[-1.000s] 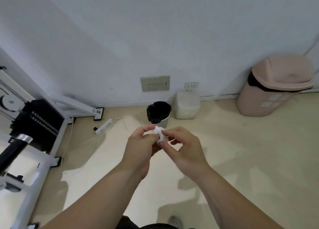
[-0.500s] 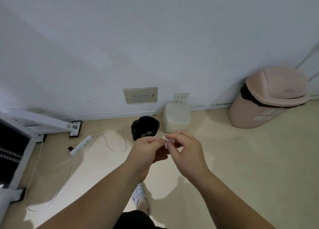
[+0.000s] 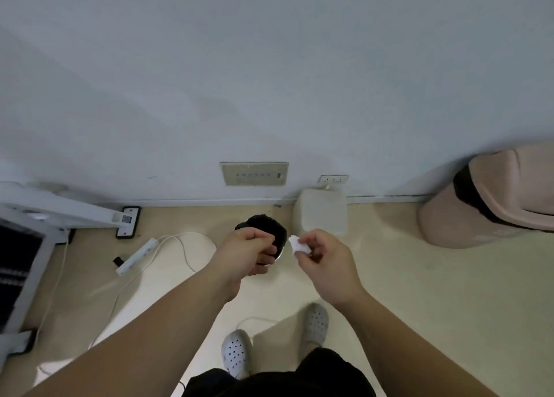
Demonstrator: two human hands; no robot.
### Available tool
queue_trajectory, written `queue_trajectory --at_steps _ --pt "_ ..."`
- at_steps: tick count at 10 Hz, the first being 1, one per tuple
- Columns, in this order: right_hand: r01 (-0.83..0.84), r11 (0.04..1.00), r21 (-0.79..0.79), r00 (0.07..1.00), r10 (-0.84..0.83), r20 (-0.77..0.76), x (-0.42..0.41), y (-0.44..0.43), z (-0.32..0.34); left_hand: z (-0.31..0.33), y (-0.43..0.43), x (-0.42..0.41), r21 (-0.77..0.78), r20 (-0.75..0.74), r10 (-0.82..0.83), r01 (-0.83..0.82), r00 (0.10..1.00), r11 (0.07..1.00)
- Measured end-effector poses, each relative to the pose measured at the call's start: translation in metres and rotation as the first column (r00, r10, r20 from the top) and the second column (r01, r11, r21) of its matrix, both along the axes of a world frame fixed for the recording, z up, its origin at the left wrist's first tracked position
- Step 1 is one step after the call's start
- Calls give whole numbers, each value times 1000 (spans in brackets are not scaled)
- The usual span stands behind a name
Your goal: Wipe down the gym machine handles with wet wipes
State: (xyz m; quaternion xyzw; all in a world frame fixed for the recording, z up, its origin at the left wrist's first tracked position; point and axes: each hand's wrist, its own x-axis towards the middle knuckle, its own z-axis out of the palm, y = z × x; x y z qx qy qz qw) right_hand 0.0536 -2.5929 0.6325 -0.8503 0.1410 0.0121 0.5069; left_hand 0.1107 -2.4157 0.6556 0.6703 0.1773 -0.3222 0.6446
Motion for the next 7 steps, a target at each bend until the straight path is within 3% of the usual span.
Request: queue_trajectory --at_steps 1,3,5,6,7 --pt "-130 986 -100 990 124 -62 51 -21 -18 -11 8 27 71 -11 158 -157 987 985" --pt "-391 905 -169 910 352 -218 136 -47 -57 -21 8 63 167 -5 469 -461 883 871" --pt "-544 821 -175 822 479 -308 203 -25 -86 -24 12 90 143 -22 557 -549 830 823" --pt "-619 769 -162 735 494 -465 216 -21 -100 -30 24 99 166 -19 560 -549 829 819" --pt "-540 827 -156 757 395 -520 216 -18 -99 -34 40 113 187 -16 560 -548 828 815"
